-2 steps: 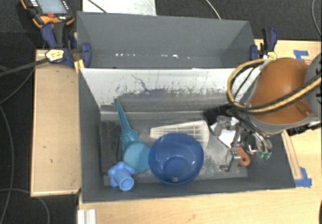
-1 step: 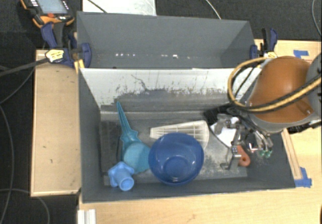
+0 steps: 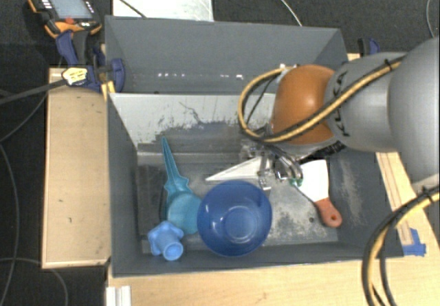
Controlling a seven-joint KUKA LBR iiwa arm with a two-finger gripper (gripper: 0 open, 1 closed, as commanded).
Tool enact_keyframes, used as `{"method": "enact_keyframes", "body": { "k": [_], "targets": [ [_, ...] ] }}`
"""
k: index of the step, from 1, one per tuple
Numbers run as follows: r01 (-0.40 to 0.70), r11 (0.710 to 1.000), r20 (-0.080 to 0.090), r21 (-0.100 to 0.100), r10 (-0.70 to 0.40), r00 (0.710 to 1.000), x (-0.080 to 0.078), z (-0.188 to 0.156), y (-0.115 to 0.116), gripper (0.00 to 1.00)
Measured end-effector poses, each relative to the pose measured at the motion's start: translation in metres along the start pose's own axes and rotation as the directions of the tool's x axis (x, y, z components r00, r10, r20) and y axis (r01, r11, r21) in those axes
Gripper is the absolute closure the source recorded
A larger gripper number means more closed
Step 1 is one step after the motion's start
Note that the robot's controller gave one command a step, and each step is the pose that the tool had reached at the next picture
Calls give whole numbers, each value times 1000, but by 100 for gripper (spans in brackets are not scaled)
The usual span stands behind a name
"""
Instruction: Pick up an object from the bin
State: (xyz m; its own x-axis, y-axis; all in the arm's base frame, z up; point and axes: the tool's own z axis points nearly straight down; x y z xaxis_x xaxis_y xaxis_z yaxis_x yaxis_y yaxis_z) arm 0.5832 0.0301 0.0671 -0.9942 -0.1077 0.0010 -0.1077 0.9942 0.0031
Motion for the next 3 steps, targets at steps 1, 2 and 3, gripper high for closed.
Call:
{"method": "enact_keyframes", "body": {
  "k": [1, 2, 3],
  "targets": [
    [-15, 1000, 10, 2, 15, 1000, -1, -73, 57, 0],
    [119, 993, 11, 10, -119, 993, 45, -35, 74, 0],
    [-51, 999, 13, 4, 51, 999, 16, -2, -12, 0]
  ]
}}
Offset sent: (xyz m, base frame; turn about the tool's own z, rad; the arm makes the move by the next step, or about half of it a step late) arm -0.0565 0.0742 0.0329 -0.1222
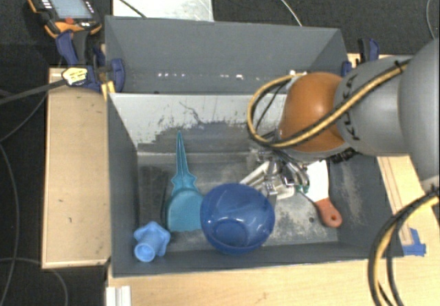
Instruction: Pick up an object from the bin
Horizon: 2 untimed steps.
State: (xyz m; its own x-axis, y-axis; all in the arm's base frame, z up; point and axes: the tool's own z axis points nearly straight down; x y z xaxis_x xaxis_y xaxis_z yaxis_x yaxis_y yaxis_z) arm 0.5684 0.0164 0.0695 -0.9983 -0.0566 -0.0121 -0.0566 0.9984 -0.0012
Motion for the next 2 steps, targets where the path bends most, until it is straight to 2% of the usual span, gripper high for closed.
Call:
{"method": "enact_keyframes", "body": {
  "k": [1, 2],
  "targets": [
    [239, 971, 2, 8, -239, 971, 10, -1, 41, 100],
    [239, 971, 2, 8, -239, 971, 10, -1, 41, 100]
  ]
}}
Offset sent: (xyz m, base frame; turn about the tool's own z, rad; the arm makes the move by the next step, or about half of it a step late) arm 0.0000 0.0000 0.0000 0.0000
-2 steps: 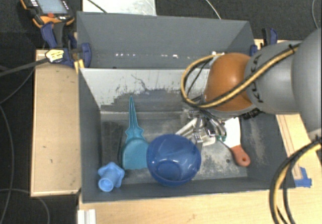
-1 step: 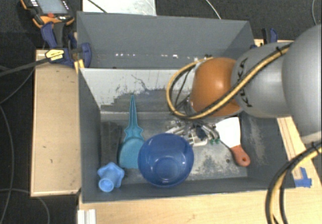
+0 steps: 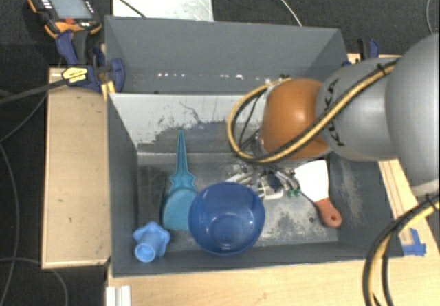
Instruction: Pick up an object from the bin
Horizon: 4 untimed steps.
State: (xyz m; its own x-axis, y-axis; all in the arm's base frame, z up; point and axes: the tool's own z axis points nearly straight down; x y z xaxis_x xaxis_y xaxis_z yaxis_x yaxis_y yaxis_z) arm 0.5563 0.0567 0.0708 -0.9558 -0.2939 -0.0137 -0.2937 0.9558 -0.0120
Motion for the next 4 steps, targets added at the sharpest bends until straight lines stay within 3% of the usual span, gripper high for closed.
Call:
{"method": "enact_keyframes", "body": {
  "k": [1, 2, 3, 4],
  "targets": [
    [0, 1000, -3, -1, 0, 1000, 1, -3, 0, 100],
    [-1, 1000, -10, -5, 1, 1000, 3, -31, 2, 100],
    [-1, 1000, 3, -2, 1, 1000, -1, -53, 1, 100],
    [-2, 1000, 4, -2, 2, 1000, -1, -57, 1, 100]
  ]
}}
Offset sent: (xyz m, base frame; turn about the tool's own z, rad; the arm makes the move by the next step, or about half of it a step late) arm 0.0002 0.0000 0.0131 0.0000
